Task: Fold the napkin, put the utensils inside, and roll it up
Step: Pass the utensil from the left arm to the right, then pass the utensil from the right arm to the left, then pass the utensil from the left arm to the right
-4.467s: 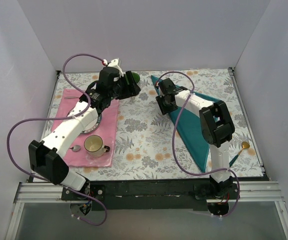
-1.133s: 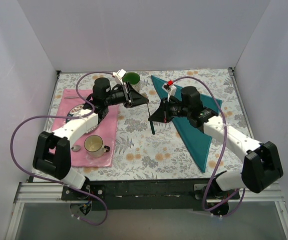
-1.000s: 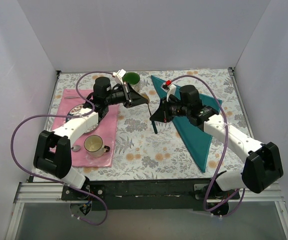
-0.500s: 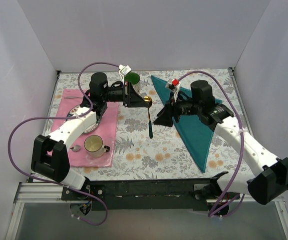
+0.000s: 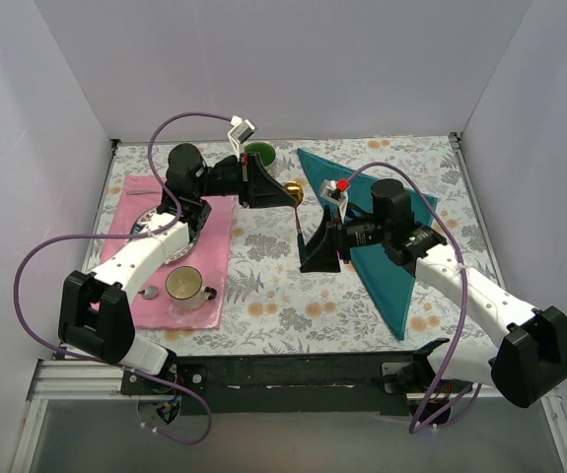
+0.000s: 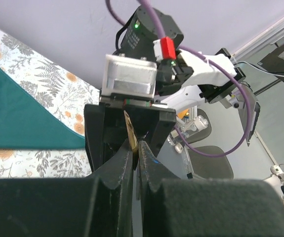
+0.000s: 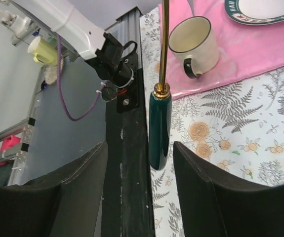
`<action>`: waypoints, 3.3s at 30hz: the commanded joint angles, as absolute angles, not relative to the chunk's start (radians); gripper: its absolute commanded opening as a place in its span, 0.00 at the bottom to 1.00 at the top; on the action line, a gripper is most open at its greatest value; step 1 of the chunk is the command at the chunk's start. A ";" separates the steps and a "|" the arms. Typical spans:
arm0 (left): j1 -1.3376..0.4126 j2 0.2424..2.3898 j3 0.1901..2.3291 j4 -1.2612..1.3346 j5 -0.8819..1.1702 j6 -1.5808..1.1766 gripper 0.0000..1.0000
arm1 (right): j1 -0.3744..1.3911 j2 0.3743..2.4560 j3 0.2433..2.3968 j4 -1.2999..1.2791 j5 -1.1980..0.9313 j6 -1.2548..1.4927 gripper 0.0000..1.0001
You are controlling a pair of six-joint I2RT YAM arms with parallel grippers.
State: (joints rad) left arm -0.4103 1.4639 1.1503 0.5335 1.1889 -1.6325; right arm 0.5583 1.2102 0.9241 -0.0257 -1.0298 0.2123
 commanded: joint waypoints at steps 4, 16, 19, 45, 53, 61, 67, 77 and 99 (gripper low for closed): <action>-0.440 1.431 1.157 0.658 1.144 -1.715 0.00 | 0.592 1.190 0.881 0.257 -1.078 0.366 0.41; -0.440 1.367 1.380 -0.133 0.682 -1.336 0.93 | 0.597 1.167 1.022 -0.256 -0.437 0.097 0.01; -0.451 1.367 1.439 -0.245 0.508 -1.321 0.89 | 0.604 1.181 1.058 -0.340 -0.262 0.069 0.01; -0.701 1.769 1.858 -0.769 -0.012 -1.618 0.64 | 0.824 1.273 1.060 -0.371 0.429 -0.178 0.01; -0.718 1.744 1.783 -0.758 -0.041 -1.621 0.36 | 0.836 1.304 1.078 -0.388 0.514 -0.158 0.01; -0.718 1.727 1.730 -0.655 0.040 -1.536 0.00 | 0.838 1.310 1.107 -0.423 0.511 -0.120 0.02; -0.718 1.661 1.660 -0.531 0.035 -1.318 0.00 | 0.815 1.230 1.080 -0.436 0.198 -0.054 0.55; -0.713 1.543 1.520 -0.353 0.189 -1.161 0.00 | 0.531 1.203 1.124 -0.446 -0.305 0.071 0.51; -0.658 1.600 1.562 -0.365 0.347 -1.236 0.00 | 0.528 1.212 1.143 -0.383 -0.408 0.011 0.39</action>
State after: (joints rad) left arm -0.6659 1.6001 1.5249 -0.3836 0.2890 -1.2163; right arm 0.5240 1.2182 1.0851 -0.4366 -0.3962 0.0235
